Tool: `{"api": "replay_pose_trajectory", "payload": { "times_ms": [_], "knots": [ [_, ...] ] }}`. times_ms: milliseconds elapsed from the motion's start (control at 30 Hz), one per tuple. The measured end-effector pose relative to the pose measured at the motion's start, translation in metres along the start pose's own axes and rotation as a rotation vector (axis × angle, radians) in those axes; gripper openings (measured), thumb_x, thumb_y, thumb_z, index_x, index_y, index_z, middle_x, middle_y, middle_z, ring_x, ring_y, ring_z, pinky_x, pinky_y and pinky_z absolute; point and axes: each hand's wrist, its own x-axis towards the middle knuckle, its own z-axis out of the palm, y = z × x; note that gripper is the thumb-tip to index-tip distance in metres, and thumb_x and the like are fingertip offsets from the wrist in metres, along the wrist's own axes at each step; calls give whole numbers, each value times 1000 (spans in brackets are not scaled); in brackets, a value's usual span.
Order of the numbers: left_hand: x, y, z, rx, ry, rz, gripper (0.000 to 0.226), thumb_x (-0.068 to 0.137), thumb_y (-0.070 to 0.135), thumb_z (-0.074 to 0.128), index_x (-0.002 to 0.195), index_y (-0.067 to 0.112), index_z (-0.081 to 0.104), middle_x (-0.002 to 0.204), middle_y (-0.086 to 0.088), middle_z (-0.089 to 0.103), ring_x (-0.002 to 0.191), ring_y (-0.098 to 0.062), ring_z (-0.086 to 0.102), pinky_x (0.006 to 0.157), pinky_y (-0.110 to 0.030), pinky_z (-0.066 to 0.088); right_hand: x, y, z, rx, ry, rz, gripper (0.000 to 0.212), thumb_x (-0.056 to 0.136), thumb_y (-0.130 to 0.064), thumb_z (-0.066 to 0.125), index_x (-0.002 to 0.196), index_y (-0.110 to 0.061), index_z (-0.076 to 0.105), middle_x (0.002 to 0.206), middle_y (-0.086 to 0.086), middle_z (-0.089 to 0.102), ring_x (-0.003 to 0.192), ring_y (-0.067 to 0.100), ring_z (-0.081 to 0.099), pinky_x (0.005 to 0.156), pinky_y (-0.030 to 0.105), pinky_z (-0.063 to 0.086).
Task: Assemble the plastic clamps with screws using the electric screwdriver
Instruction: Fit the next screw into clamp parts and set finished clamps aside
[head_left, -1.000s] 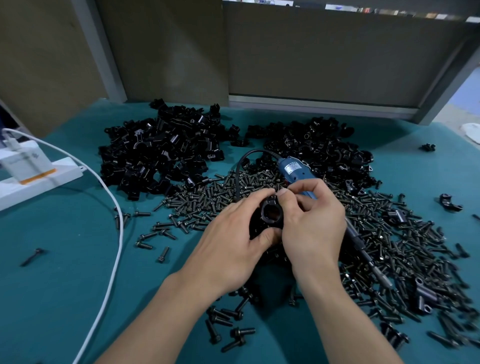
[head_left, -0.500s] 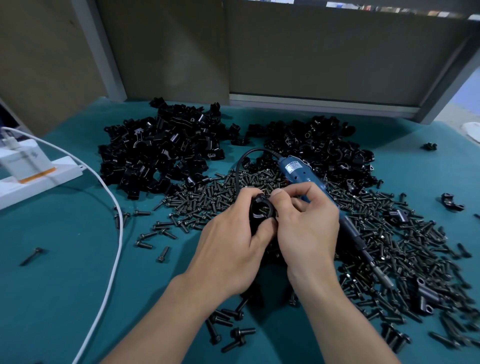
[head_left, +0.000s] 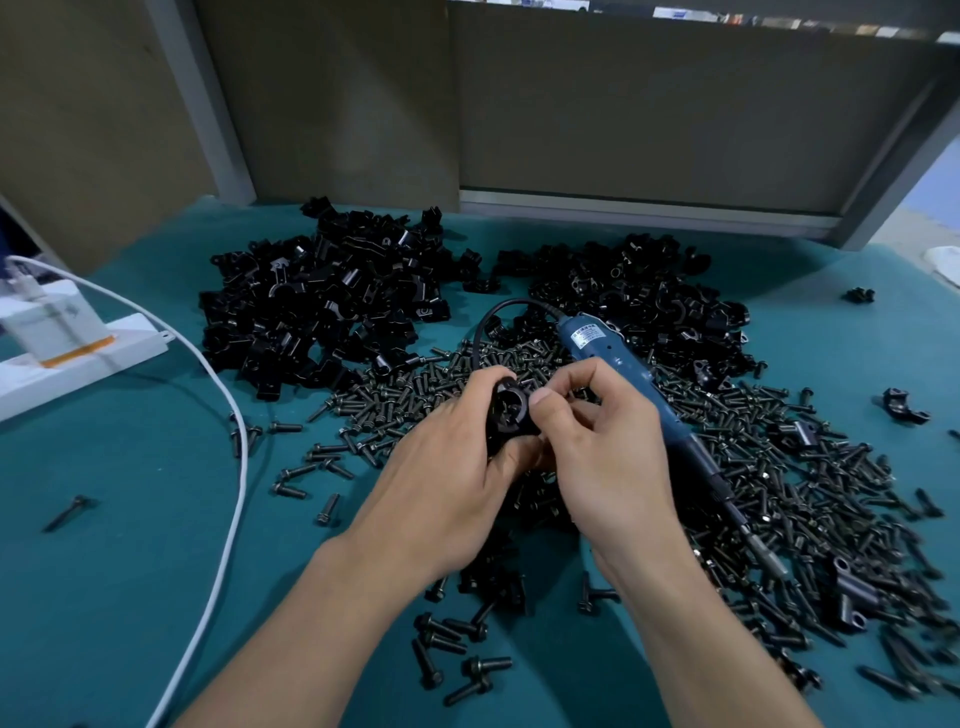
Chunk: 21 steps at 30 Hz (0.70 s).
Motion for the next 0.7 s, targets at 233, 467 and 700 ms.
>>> {"api": "replay_pose_trajectory", "payload": {
  "times_ms": [233,467,700],
  "knots": [
    [0,5,-3,291,57,50,56,94,56,38,146,35,36,88,24,38,87,-6,36,78,-29,31,3,1,-1,-47,-53,111,22,82,-50,61,86,-29,66,65,-5,70,60,12,66,72,60,60],
    [1,5,-2,-110,31,-116,54,98,61,40,149,63,23,121,21,55,115,-3,50,95,-33,40,7,4,3,363,-53,261,17,99,-17,69,88,-21,81,83,4,79,71,14,74,65,25,60],
    [9,-2,-9,-488,183,-202,41,98,41,55,132,63,50,116,28,63,111,-6,67,101,-45,56,9,5,5,585,-24,383,14,97,-13,69,90,-5,79,91,17,77,72,23,74,68,31,63]
  ]
}}
